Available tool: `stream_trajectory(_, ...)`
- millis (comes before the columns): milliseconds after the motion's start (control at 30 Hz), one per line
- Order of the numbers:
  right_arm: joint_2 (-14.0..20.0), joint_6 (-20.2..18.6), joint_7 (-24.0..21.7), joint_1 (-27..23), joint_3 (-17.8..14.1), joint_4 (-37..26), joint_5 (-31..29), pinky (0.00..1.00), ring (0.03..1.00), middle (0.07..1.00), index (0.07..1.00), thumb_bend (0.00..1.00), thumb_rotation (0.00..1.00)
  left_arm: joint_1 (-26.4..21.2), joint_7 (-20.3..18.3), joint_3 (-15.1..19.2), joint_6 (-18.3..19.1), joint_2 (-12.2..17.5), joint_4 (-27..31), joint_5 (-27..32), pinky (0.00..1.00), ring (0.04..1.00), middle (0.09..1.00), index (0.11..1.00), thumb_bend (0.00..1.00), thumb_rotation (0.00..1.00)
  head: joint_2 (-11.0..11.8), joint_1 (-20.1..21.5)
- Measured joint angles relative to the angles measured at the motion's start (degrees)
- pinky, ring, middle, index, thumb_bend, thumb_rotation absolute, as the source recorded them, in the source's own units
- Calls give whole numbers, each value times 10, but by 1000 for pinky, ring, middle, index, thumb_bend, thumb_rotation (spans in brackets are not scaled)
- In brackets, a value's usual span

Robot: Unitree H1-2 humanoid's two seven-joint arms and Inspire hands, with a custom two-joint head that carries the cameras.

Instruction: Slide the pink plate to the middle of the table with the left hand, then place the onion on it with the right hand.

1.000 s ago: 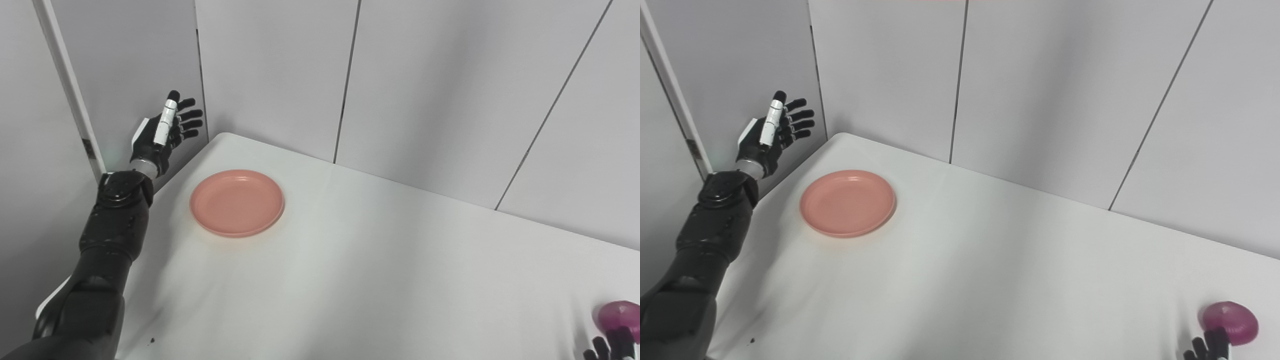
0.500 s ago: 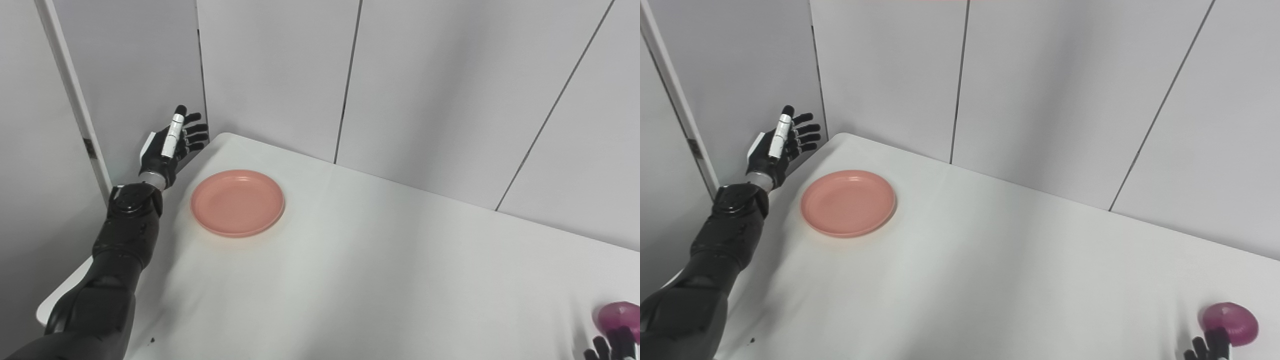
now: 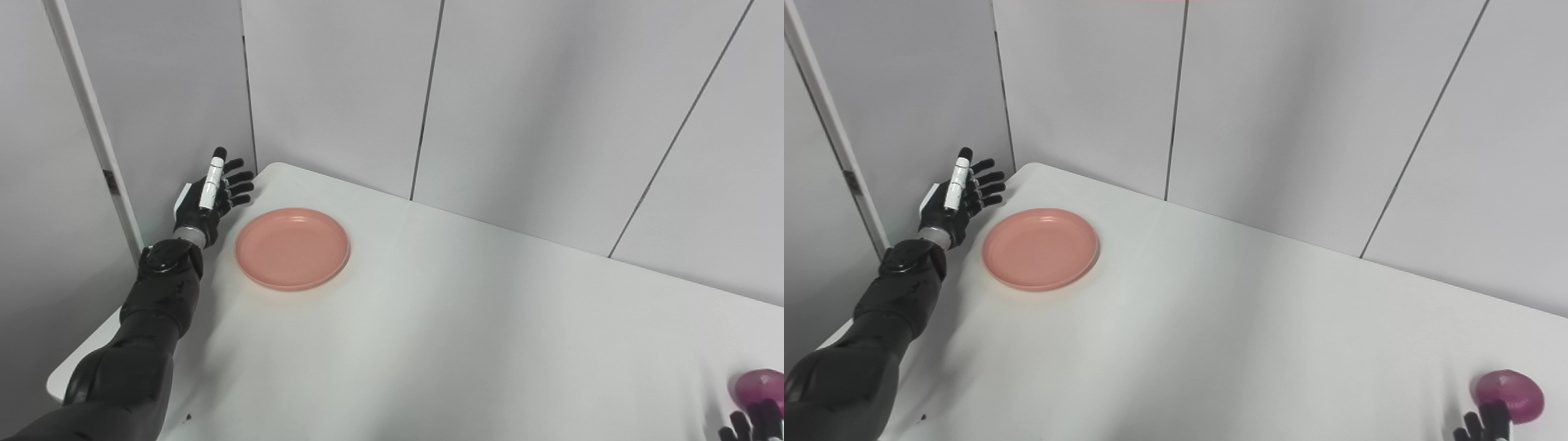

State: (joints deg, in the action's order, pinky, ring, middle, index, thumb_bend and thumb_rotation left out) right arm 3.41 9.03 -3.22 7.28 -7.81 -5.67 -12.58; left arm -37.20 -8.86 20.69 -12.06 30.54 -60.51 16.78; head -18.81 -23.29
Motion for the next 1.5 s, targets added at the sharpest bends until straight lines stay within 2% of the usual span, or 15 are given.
stream_trajectory(367,0,0,0,0,0,0,0,1000,1000,1000,1000,556,1000,-1,13,-6,-3,-3,-7,-3,746,737,729,750,803,928,1,0)
stream_trajectory(567,0,0,0,1,0,0,0,1000,1000,1000,1000,568,1000,-2,6,-6,-5,-10,-16,0,729,739,734,744,788,931,-2,3)
stream_trajectory(767,0,0,0,1,0,0,0,1000,1000,1000,1000,563,1000,6,2,-9,-1,-40,41,6,733,749,743,753,788,930,-3,4)
stream_trajectory(833,0,0,0,0,1,0,0,1000,1000,1000,1000,571,1000,7,1,-12,13,-49,57,6,735,741,737,752,786,918,-4,4)
stream_trajectory(1200,0,0,1,1,1,0,3,1000,1000,1000,1000,550,1000,41,3,-25,41,-59,101,4,749,739,737,757,784,927,-7,5)
stream_trajectory(1500,0,0,1,0,1,0,4,1000,1000,1000,1000,537,1000,47,2,-29,64,-70,130,6,787,752,748,767,783,935,-8,6)
